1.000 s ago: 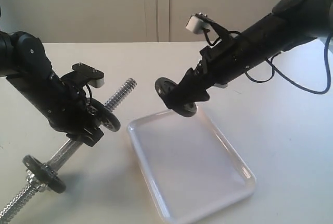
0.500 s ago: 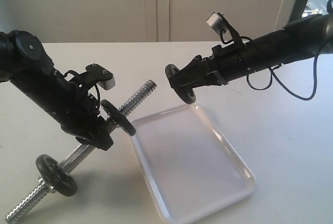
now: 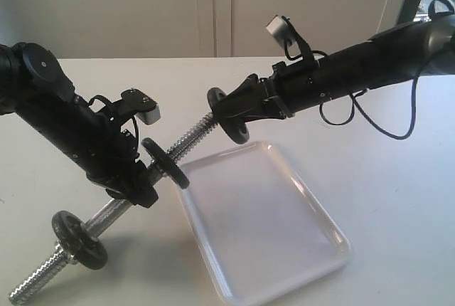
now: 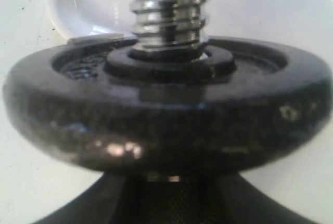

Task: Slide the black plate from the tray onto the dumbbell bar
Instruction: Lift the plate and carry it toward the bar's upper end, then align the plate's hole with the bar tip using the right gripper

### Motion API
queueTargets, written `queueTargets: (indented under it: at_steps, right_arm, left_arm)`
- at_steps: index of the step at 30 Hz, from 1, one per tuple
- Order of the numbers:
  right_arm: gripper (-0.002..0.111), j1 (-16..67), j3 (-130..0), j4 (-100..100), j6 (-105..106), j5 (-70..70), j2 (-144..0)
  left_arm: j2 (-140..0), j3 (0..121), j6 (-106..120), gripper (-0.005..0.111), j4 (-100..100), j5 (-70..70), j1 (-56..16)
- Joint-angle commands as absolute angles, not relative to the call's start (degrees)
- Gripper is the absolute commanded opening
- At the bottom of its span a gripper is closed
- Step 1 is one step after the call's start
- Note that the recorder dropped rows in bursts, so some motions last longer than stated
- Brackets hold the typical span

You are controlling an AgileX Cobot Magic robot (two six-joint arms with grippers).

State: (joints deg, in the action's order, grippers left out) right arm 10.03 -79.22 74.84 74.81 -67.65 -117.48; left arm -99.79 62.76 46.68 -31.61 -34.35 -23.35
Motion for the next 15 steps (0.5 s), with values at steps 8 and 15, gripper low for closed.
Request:
queueTargets:
  at_steps: [8,15]
  right_arm:
    - [0.000,10.3,-79.9,83.4,74.2,-70.0,-121.0]
    - [0.000,10.3,-80.0,86.7,74.3,-70.0,-121.6]
  left_arm:
    - [-97.6,63.7,47.7,0.000,-37.9,-36.7,-23.6]
    - [-97.6,63.7,48.4,0.000,-38.7,-36.8,-23.6]
